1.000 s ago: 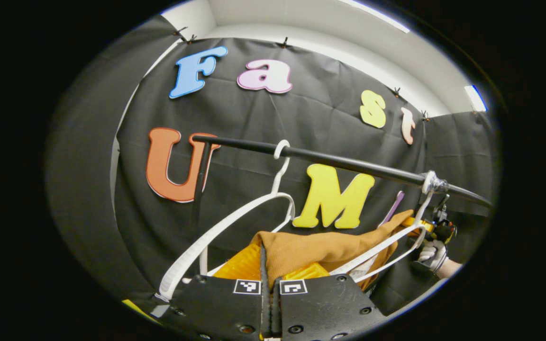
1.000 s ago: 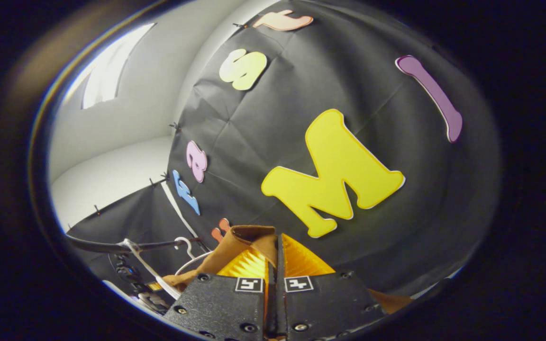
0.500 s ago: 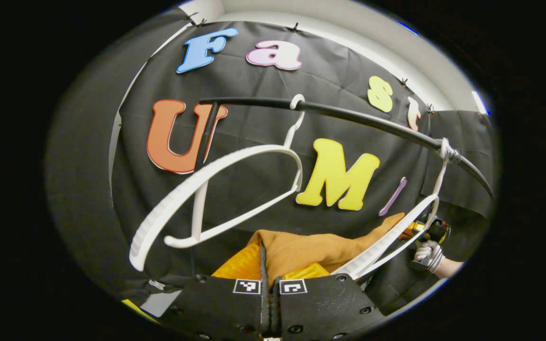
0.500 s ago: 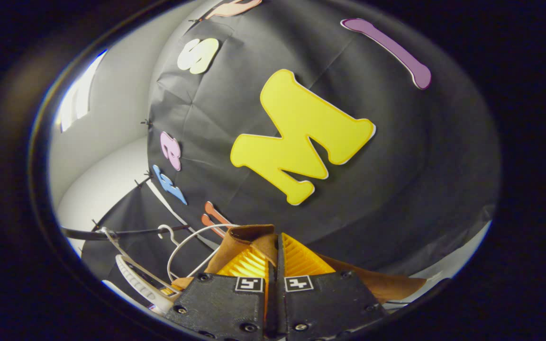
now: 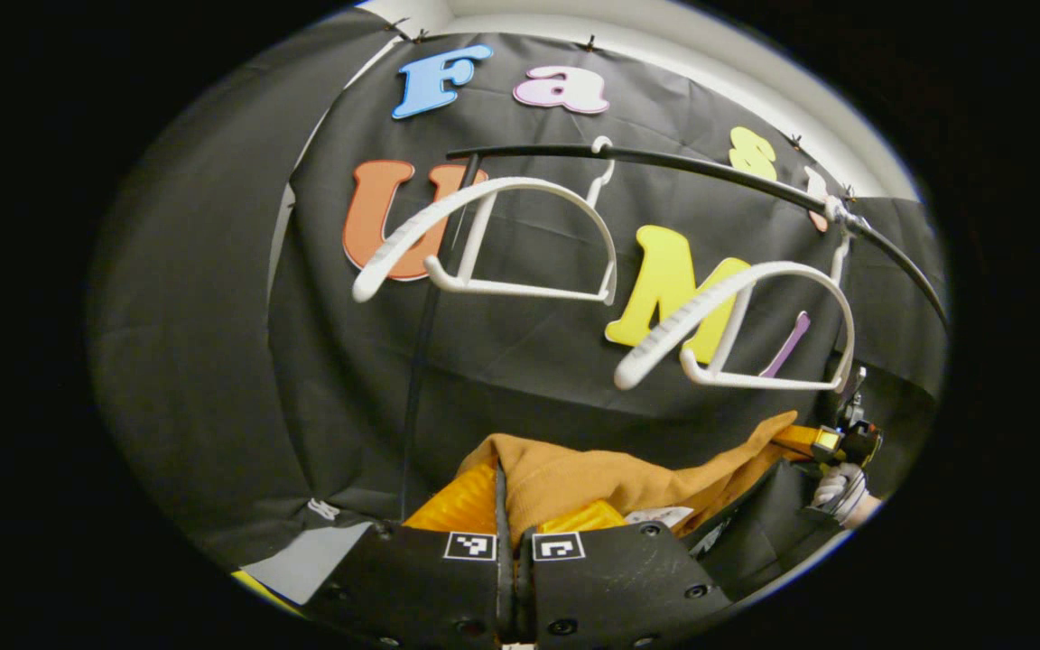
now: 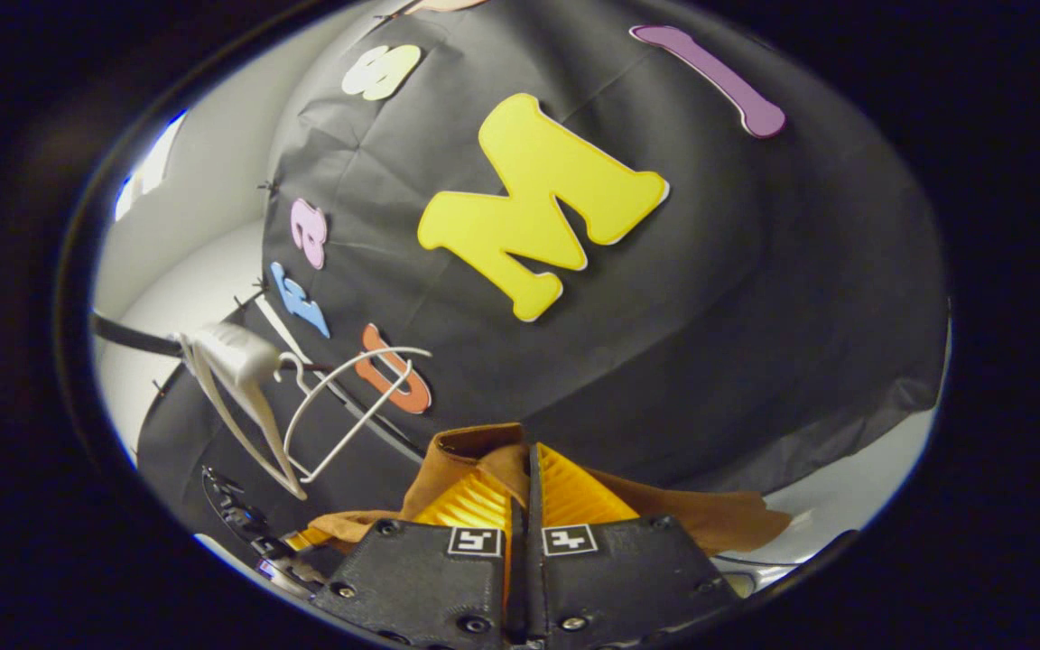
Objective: Grasp the clothes on the hanger with both hands and then place them into the laundry hamper below.
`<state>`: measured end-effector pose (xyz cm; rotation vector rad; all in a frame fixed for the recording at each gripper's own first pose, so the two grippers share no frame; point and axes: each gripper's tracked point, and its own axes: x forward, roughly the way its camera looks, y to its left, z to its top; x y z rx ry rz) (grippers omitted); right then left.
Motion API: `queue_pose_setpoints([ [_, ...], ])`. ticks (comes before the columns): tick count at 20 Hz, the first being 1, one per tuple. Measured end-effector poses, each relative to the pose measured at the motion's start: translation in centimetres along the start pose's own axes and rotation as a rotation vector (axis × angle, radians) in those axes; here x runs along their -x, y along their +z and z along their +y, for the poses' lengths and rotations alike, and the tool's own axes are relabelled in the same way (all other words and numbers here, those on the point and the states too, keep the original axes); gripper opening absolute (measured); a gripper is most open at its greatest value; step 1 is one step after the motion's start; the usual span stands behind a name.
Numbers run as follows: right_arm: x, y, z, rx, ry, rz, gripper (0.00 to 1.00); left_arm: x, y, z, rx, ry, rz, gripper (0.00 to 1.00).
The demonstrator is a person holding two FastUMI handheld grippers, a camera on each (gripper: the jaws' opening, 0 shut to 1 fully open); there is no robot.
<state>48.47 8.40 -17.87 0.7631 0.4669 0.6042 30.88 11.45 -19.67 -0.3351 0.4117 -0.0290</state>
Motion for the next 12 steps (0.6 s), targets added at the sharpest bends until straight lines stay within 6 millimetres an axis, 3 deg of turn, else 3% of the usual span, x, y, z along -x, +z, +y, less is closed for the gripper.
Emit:
queue_pose_setpoints([
  [2,2.1,-1.7,0.2,0.026,-0.023,-0.005,0.04,1.9,-0.9,-0.5,0.003,0.013,-0.009,0.01],
  [5,4.9,-4.8,2.8,0.031,-0.009,0.014,0.04,4.5,-1.3,-1.5,0.013,0.023,-0.011,0.01],
  [8,6.9,-7.4,8.3,0.097,0.036,0.037,0.04,7.0,-0.6,-4.1,0.004,-0.003,-0.028,0.01],
  [12,8.7,-10.9,15.9,0.172,0.104,0.061,0.04,10.1,0.5,-9.2,-0.022,-0.09,-0.029,0.01],
])
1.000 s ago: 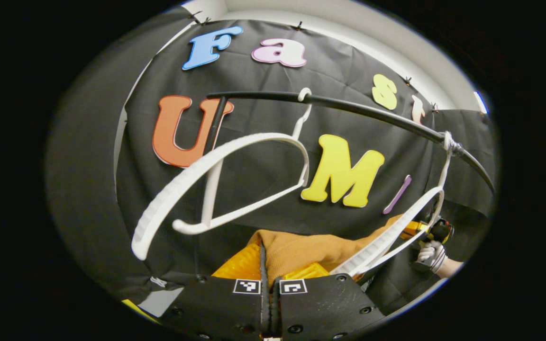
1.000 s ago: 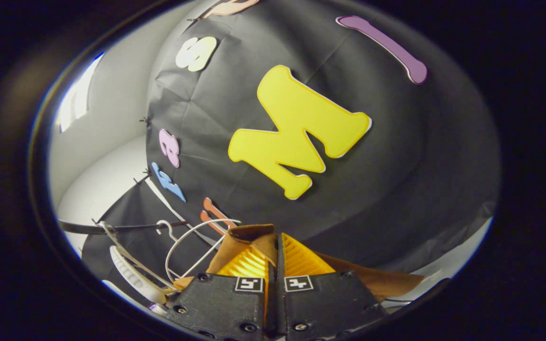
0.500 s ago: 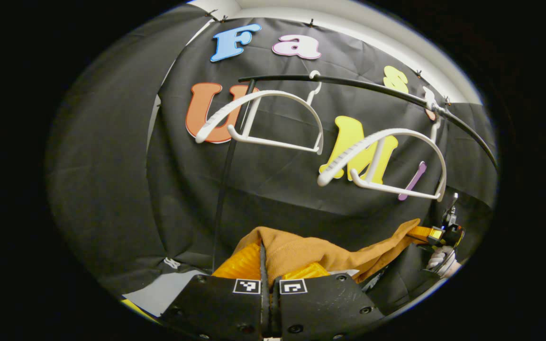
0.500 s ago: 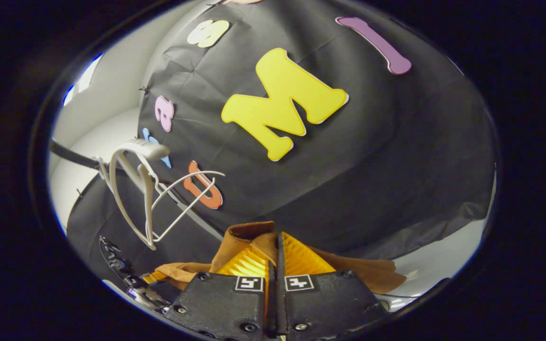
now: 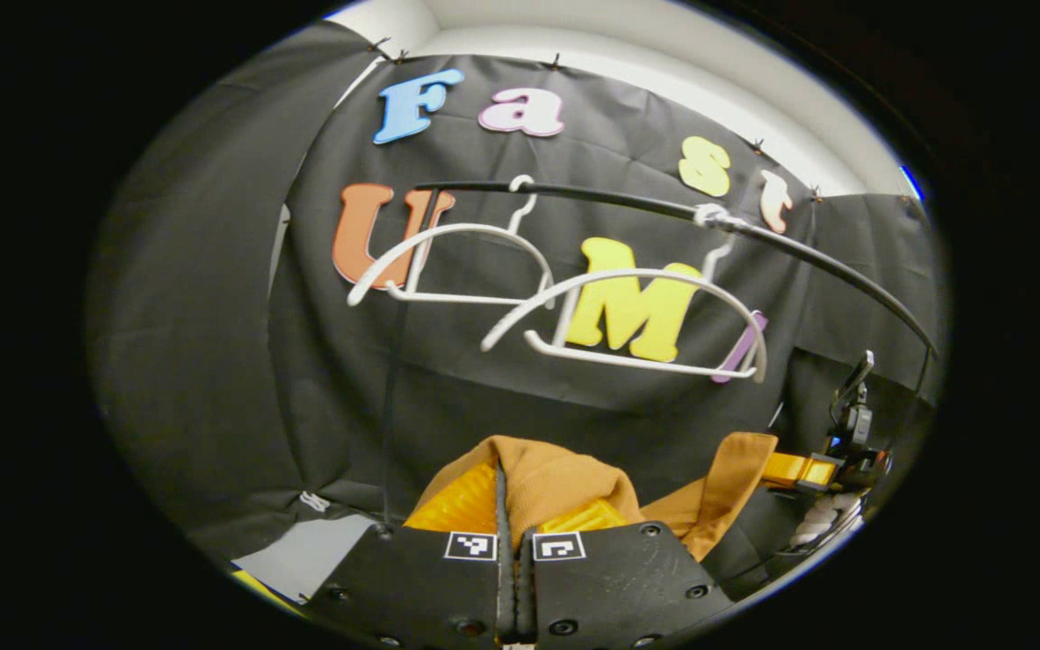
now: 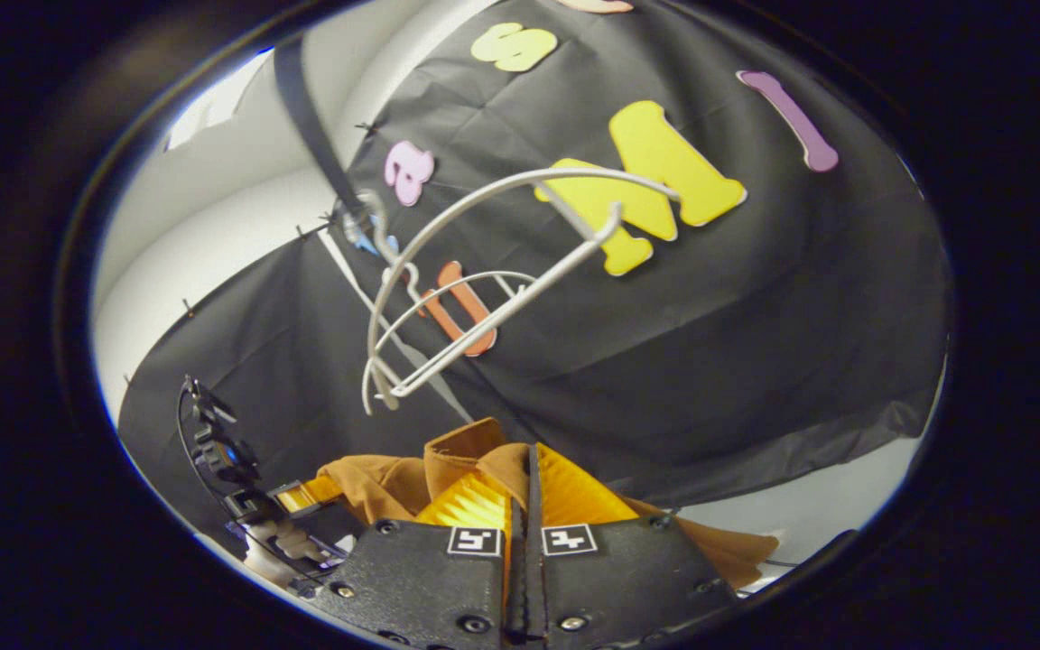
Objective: Grasp the clothes on the hanger with both hands and then place them into the laundry hamper below.
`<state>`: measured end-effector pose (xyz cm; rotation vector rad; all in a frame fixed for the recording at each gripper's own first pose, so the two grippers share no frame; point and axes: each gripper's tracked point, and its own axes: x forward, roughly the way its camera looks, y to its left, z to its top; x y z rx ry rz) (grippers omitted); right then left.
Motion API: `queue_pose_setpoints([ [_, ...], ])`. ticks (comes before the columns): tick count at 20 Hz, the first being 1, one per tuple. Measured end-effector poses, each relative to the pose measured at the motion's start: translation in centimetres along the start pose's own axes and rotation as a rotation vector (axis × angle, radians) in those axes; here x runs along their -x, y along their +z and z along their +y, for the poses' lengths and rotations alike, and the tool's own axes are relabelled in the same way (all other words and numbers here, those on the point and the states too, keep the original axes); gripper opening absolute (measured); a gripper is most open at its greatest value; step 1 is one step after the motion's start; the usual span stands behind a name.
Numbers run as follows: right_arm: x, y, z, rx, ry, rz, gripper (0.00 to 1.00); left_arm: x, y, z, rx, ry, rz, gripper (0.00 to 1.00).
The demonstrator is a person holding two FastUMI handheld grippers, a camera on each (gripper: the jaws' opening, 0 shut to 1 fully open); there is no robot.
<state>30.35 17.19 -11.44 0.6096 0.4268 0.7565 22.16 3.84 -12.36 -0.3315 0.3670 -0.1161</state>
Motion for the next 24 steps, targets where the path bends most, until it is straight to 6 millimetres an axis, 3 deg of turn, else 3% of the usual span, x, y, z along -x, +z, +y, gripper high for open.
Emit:
queue_pose_setpoints([
  [3,0.6,-1.9,5.0,0.062,0.038,0.03,0.04,1.2,0.2,-3.3,-0.022,-0.06,0.008,0.05],
  [5,1.4,-2.0,6.9,0.11,0.031,0.047,0.04,2.0,-0.4,-4.7,-0.046,-0.086,0.015,0.05],
  [7,2.1,-4.0,7.6,0.12,0.026,0.07,0.04,2.4,-1.6,-5.5,-0.049,-0.101,0.027,0.01],
  [8,1.5,-5.6,6.6,0.129,0.019,0.083,0.04,2.7,-2.5,-5.7,-0.036,-0.101,0.044,0.05],
  [9,1.6,-6.5,6.4,0.136,0.009,0.099,0.04,2.9,-3.5,-6.0,-0.017,-0.112,0.063,0.01],
  [10,1.9,-7.8,6.4,0.133,0.0,0.122,0.04,3.2,-4.5,-6.1,-0.019,-0.112,0.079,0.05],
  [11,2.2,-9.2,6.2,0.128,-0.005,0.145,0.04,3.4,-5.5,-5.8,-0.033,-0.103,0.09,0.0],
  [13,2.2,-10.7,6.7,0.134,-0.026,0.194,0.04,3.6,-8.2,-5.3,-0.039,-0.087,0.122,0.01],
  [15,1.4,-13.5,5.9,0.125,-0.05,0.246,0.04,3.4,-11.2,-4.6,-0.013,-0.076,0.157,0.01],
  [21,0.6,-22.0,1.6,0.09,-0.112,0.394,0.04,2.9,-19.8,-0.9,0.085,0.008,0.274,0.01],
  [24,-0.7,-26.8,-2.3,0.055,-0.163,0.473,0.04,2.9,-24.5,0.8,0.132,0.04,0.332,0.01],
])
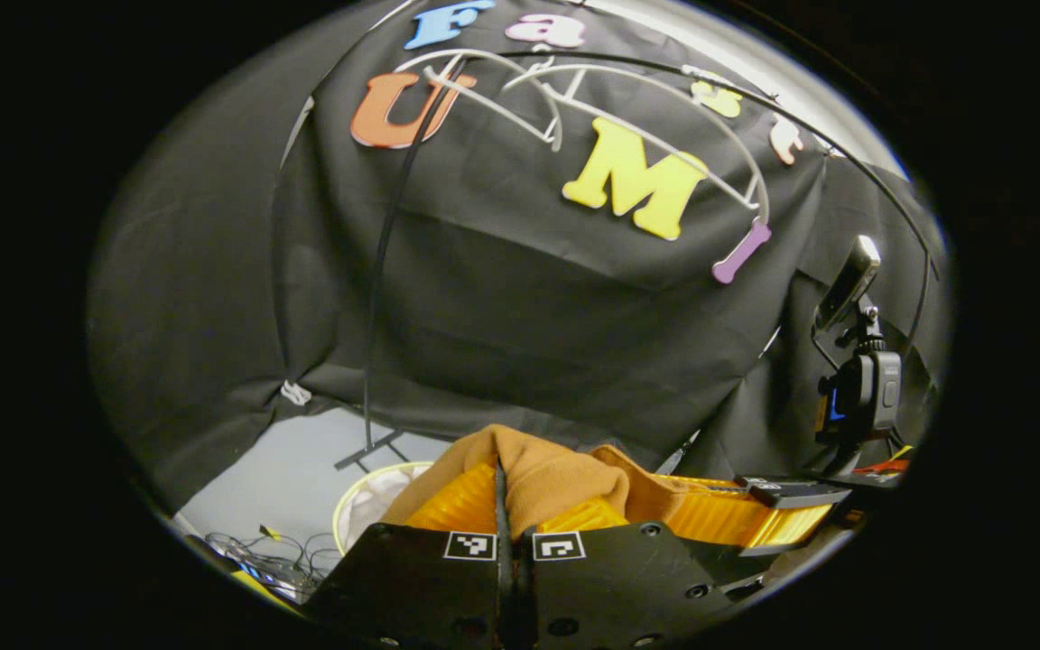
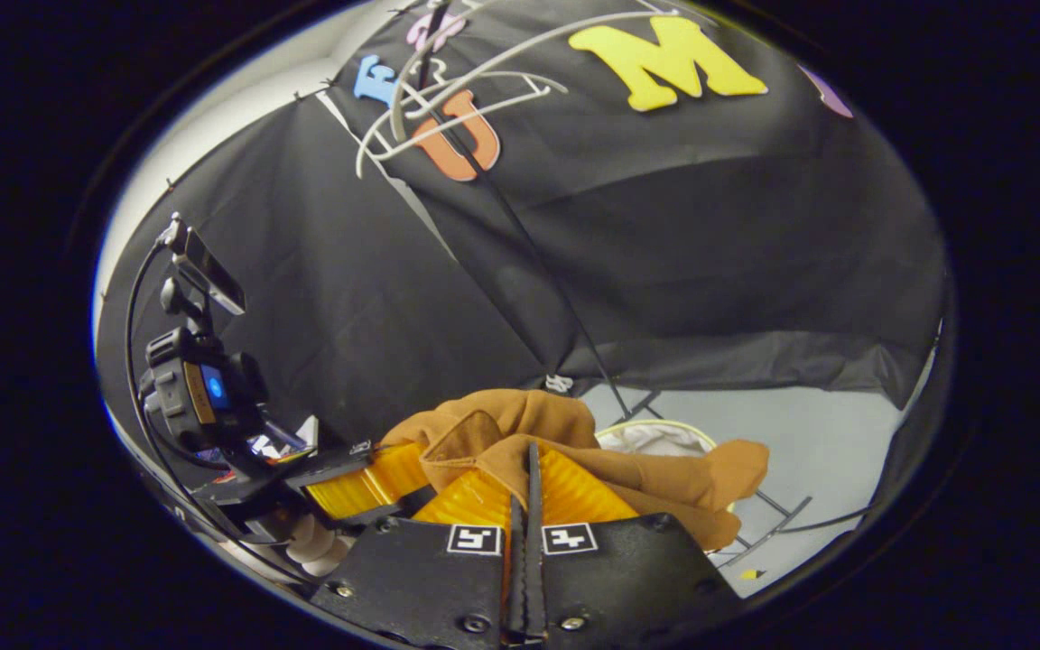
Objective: Grasp the clothes on the hanger with both hands and then place them into the laundry hamper below.
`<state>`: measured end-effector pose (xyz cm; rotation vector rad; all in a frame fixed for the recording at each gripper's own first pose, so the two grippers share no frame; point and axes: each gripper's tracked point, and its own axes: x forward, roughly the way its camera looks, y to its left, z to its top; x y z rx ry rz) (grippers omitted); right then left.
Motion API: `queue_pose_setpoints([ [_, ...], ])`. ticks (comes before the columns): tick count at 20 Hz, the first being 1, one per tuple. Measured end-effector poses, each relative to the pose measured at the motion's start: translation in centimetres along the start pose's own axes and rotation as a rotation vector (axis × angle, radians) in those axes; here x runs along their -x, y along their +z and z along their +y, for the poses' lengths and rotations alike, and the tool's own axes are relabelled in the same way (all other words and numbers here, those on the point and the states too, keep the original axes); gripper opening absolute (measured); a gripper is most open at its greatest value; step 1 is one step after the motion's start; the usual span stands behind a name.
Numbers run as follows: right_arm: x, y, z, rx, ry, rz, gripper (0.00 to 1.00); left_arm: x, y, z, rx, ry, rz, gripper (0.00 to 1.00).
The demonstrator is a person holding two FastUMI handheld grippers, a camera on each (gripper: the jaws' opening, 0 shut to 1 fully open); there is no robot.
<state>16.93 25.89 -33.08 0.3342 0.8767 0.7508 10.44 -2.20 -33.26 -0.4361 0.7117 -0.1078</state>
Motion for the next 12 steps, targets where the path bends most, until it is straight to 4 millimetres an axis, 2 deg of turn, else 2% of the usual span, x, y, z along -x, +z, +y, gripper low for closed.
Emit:
queue_pose_setpoints([
  [6,-3.0,-6.9,-4.7,0.002,-0.101,0.155,0.04,-3.1,-8.4,2.8,0.036,0.082,0.161,0.01],
  [9,-4.3,-9.4,-6.0,-0.021,-0.141,0.22,0.04,-3.4,-12.3,3.7,0.042,0.117,0.235,0.01],
  [12,-4.9,-11.4,-7.4,-0.011,-0.184,0.272,0.04,-4.1,-15.3,5.0,0.034,0.147,0.299,0.01],
])
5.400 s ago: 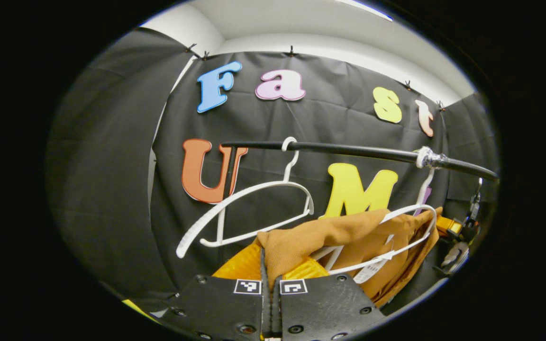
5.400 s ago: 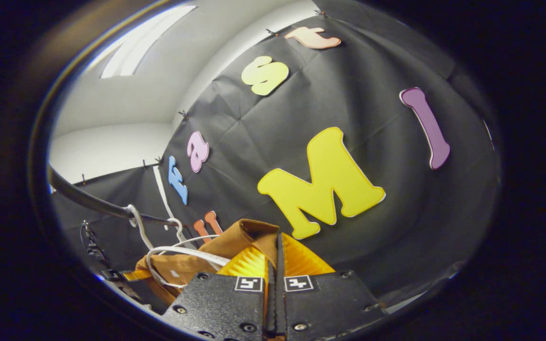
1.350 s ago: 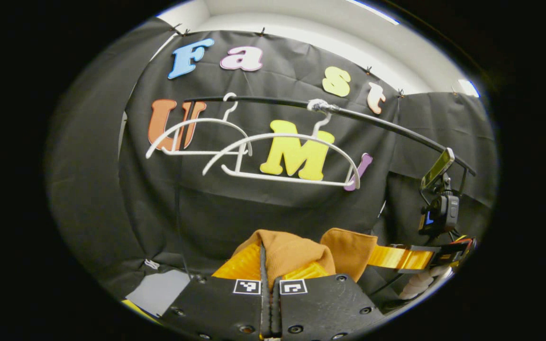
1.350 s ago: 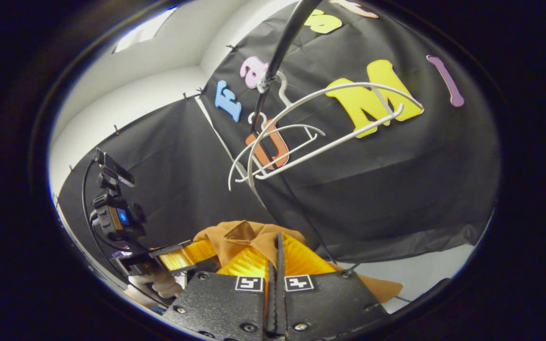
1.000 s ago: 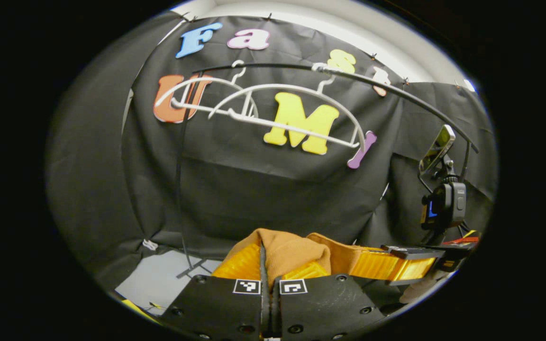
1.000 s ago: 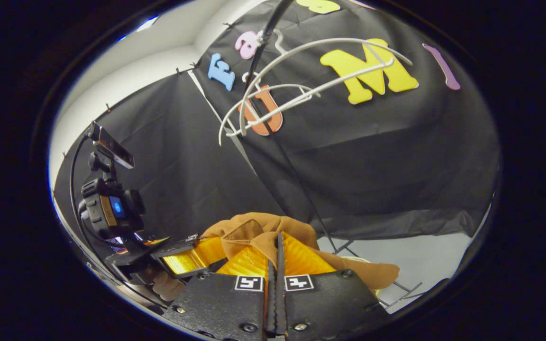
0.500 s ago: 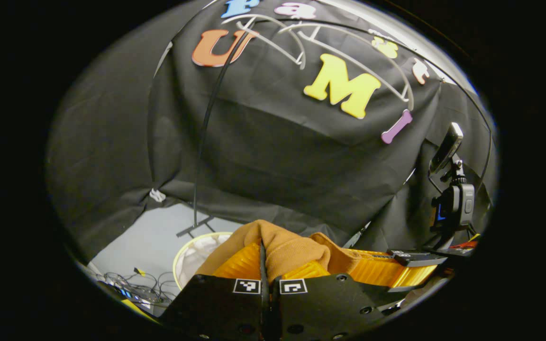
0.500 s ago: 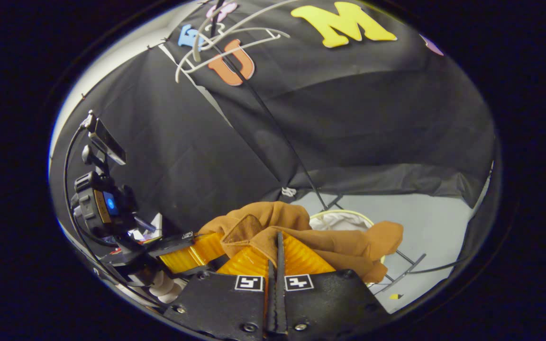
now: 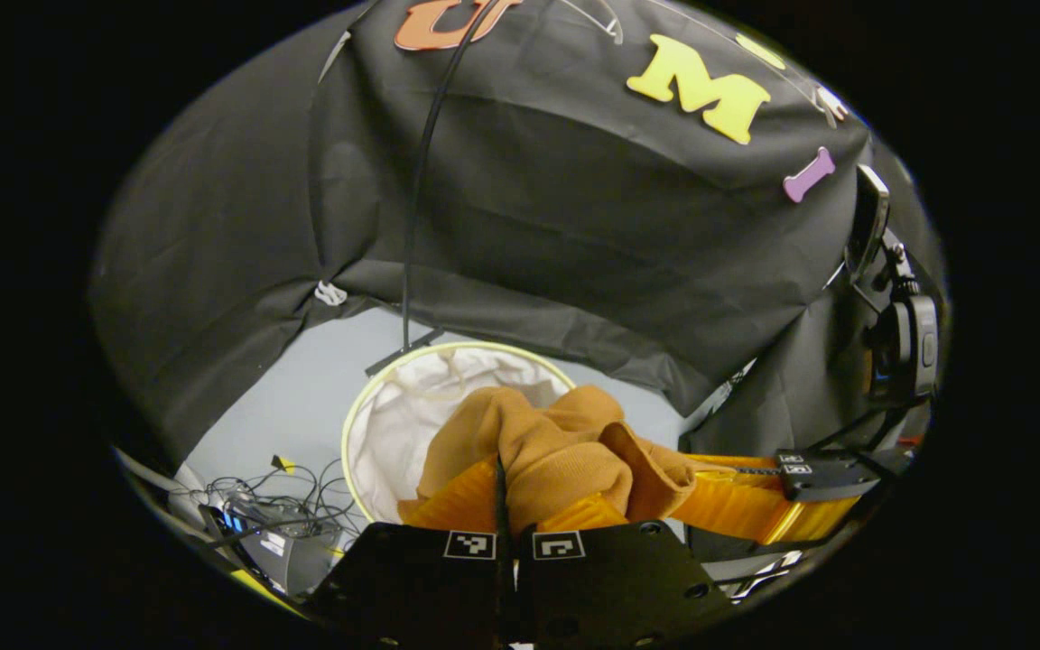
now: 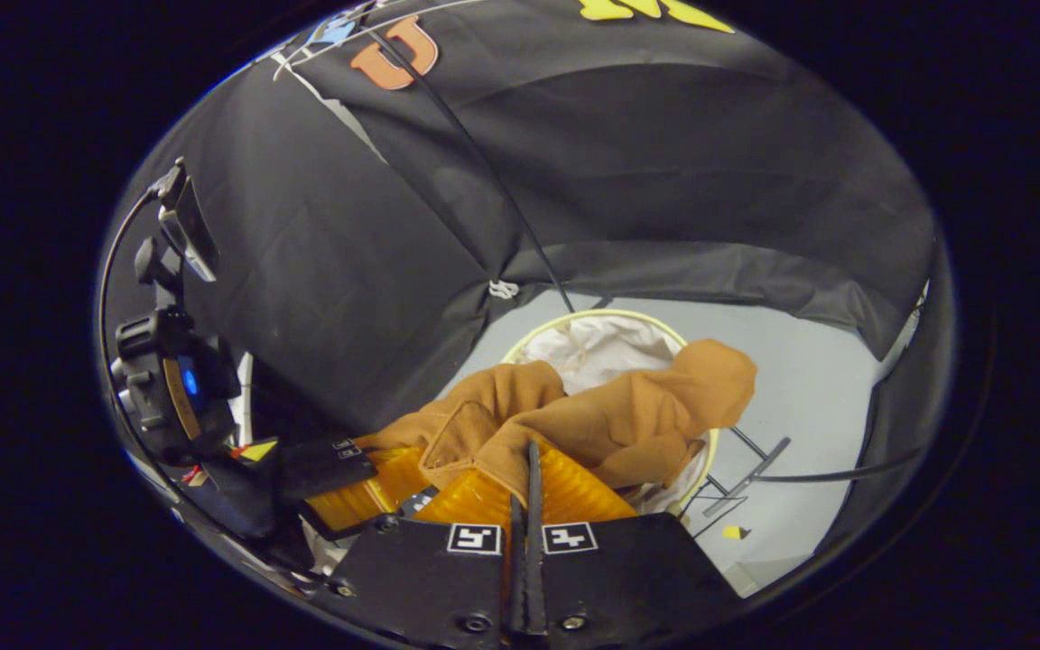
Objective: Grasp the clothes on the hanger with both hands and then place them into the laundry hamper below.
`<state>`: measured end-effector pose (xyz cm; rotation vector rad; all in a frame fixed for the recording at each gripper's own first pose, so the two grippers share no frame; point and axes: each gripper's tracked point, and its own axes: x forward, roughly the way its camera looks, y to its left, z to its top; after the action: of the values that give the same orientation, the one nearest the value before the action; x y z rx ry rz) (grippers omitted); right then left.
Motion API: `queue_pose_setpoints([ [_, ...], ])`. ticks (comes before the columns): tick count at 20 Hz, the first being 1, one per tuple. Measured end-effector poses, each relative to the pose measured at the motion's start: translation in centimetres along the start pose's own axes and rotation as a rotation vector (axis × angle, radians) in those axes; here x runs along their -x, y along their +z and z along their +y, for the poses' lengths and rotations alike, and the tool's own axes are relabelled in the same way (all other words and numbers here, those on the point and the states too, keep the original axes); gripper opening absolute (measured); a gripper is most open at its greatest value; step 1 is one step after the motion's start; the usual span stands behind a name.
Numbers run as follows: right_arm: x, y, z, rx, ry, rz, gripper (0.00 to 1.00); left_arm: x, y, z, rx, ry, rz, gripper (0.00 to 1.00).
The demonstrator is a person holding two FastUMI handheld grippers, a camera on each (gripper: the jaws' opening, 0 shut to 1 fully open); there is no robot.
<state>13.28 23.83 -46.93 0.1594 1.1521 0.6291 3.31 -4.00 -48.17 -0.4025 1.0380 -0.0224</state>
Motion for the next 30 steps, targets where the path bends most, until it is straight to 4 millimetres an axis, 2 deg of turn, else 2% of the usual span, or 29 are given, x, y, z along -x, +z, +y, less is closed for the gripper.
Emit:
queue_pose_setpoints([
  [2,-1.0,-0.9,-1.3,-0.005,-0.051,0.035,0.04,-0.8,-2.0,0.8,0.005,0.028,0.052,0.01],
  [3,-1.4,-1.0,-1.9,-0.011,-0.07,0.047,0.04,-1.2,-3.0,1.4,0.002,0.056,0.092,0.06],
  [4,-1.7,-1.1,-2.3,-0.007,-0.096,0.062,0.04,-1.0,-3.5,2.0,0.004,0.078,0.113,0.01],
  [8,-1.1,-2.3,-3.3,0.014,-0.136,0.114,0.04,-1.1,-3.8,2.7,0.0,0.128,0.15,0.01],
  [11,-1.5,-1.7,-4.4,0.006,-0.156,0.08,0.05,-0.9,-3.7,3.2,-0.014,0.145,0.153,0.01],
  [12,-1.4,-1.7,-4.3,-0.006,-0.157,0.072,0.05,-0.6,-3.7,3.4,-0.026,0.153,0.154,0.09],
  [13,-1.1,-1.4,-4.0,-0.03,-0.148,0.061,0.07,-0.4,-3.7,3.4,-0.038,0.148,0.156,0.06],
  [14,-0.9,-0.9,-3.8,-0.049,-0.151,0.038,0.26,-0.4,-3.7,3.6,-0.047,0.146,0.151,0.25],
  [16,-0.5,-0.2,-5.0,-0.014,-0.208,0.001,0.64,0.3,-3.2,4.0,-0.068,0.152,0.13,0.63],
  [17,-0.2,0.2,-5.6,0.016,-0.242,-0.016,0.68,0.9,-2.9,4.3,-0.08,0.159,0.121,0.81],
  [18,0.0,0.3,-5.8,0.049,-0.261,-0.014,0.77,1.4,-2.8,4.5,-0.093,0.173,0.105,1.0],
  [19,0.4,0.8,-5.8,0.072,-0.269,-0.024,0.78,1.7,-2.6,4.5,-0.098,0.175,0.097,0.97],
  [23,1.3,0.3,-5.7,0.144,-0.293,-0.056,0.79,3.3,-1.5,3.5,-0.113,0.166,0.054,0.97],
  [24,2.1,0.3,-5.4,0.161,-0.3,-0.065,0.79,3.9,-1.4,3.4,-0.119,0.16,0.037,1.0],
  [25,2.9,0.5,-5.2,0.169,-0.297,-0.087,0.79,4.6,-0.9,3.1,-0.128,0.154,0.019,1.0],
  [26,3.8,0.9,-4.8,0.179,-0.301,-0.106,0.79,5.4,-0.2,2.7,-0.135,0.15,-0.002,0.92],
  [27,4.6,1.0,-4.2,0.187,-0.297,-0.129,0.79,6.4,0.6,2.3,-0.147,0.143,-0.034,1.0],
  [28,4.9,1.5,-3.8,0.192,-0.297,-0.158,0.79,7.4,1.5,1.9,-0.161,0.141,-0.066,0.97],
  [30,6.8,2.3,-3.2,0.201,-0.264,-0.215,0.79,10.2,3.5,1.4,-0.189,0.137,-0.141,1.0],
])
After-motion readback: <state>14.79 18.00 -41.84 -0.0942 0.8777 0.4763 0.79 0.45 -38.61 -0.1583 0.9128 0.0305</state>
